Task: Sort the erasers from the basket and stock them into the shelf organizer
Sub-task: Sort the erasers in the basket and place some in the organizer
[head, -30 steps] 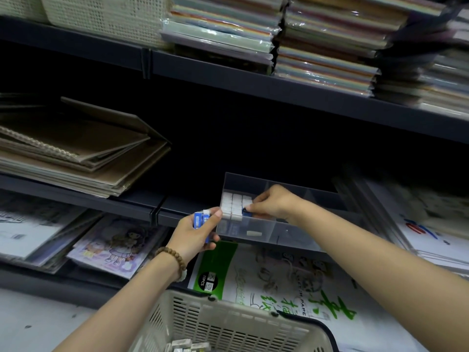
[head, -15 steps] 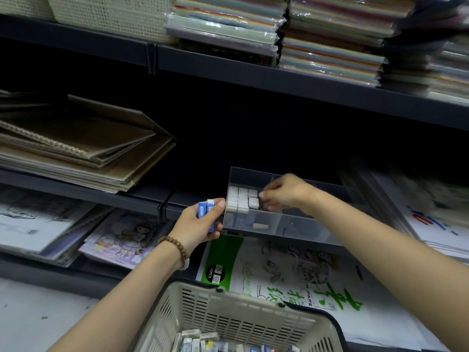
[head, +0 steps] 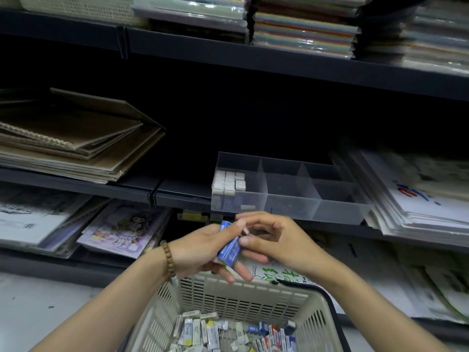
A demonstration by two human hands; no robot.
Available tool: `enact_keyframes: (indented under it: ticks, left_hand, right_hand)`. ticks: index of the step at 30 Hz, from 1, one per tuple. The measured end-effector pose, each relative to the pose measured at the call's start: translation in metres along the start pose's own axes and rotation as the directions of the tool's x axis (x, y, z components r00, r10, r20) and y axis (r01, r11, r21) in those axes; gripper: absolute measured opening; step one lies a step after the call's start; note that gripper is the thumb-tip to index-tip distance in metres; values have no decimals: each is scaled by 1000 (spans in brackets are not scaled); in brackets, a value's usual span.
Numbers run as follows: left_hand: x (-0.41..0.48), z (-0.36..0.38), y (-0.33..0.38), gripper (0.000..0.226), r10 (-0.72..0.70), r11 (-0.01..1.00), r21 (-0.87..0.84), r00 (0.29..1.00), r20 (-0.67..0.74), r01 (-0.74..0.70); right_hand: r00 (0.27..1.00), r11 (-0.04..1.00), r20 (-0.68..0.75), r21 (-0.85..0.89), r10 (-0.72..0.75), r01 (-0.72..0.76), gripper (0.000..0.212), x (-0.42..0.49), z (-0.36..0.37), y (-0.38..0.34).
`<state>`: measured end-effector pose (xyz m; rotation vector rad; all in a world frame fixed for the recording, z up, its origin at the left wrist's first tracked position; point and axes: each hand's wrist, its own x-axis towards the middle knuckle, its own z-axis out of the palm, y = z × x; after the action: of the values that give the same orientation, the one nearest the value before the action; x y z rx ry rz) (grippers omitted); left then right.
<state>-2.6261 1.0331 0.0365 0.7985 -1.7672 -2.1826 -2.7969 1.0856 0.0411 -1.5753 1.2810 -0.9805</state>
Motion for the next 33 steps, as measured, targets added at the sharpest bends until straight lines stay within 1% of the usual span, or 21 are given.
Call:
enact_keyframes:
  ticks: [2,3,4,5,6,7,8,9,10,11,12,14,16,18,20,22,25,27,30,31,33]
  left_hand:
    - [0,4,-2,50,8,1000,6,1000,1,-8]
    - [1,5,-3,49,17,1000,1,999,-33,-17]
    - [1,7,-2,51,24,1000,0,995,-98,-24]
    - [2,6,-3,55,33,999,22,980,-197,-29]
    - [2,4,-3,57,55,996,83,945,-324,-29]
    - [3,1,-5,56,102,980,199,883,-458,-10]
    - [4,-4,-7,52,192,936,350,806,-560,21]
    - [5,-9,-9,49,298,881,473,739,-604,32]
    - [5,-12,-10,47,370,851,526,696,-616,13]
    - [5,-16,-12,46,403,842,539,674,-619,-8]
    - [5,-19,-13,47,404,854,520,663,-630,-25]
    - [6,-22,-14,48,333,910,412,668,-665,-42]
    - [6,-22,-16,45,234,962,264,694,-680,-66]
    - [6,-20,-17,38,150,989,116,730,-667,-97]
    - [6,-14,-18,29,117,991,27,768,-630,-129]
    - [8,-8,-18,25,121,987,-18,802,-585,-162]
    - [11,2,-19,24,135,981,-50,844,-520,-188]
    - [12,8,-19,24,154,978,-52,873,-462,-200]
    - [11,13,-19,21,240,971,67,897,-372,-232]
    - [10,14,-19,21,259,966,101,897,-358,-239]
    - [11,11,-19,22,272,962,114,894,-357,-247]
  right_hand:
    - [999,999,-41,28,-22,23,28,-5,1,3]
    - [998,998,-64,54,-26,30,26,-7,1,3]
    - [995,995,-96,92,-19,28,23,-8,1,4]
    - [990,991,-138,136,0,19,21,-9,0,4]
    - [982,985,-186,171,30,2,21,-10,-2,4]
    - [971,980,-228,199,69,-23,23,-11,-5,4]
    - [960,972,-255,228,114,-55,25,-12,-8,6]
    - [952,962,-264,261,156,-85,25,-13,-11,8]
    - [946,950,-262,292,192,-112,23,-15,-13,9]
    - [942,940,-255,316,217,-131,22,-16,-13,10]
    - [940,931,-247,336,236,-146,23,-17,-14,10]
    - [939,909,-228,386,257,-155,28,-17,-13,10]
    - [943,885,-207,441,261,-148,30,-18,-12,10]
    - [945,861,-191,489,266,-143,33,-18,-11,10]
    - [944,850,-180,504,276,-152,36,-18,-10,10]
    - [941,860,-184,482,283,-165,31,-18,-8,11]
    - [938,879,-209,449,278,-161,16,-17,-2,13]
    - [936,889,-235,435,262,-140,12,-16,2,14]
    - [926,892,-279,437,255,-114,14,-15,4,16]
    - [923,889,-285,444,259,-112,16,-15,4,16]
    - [924,878,-269,462,273,-125,23,-14,3,15]
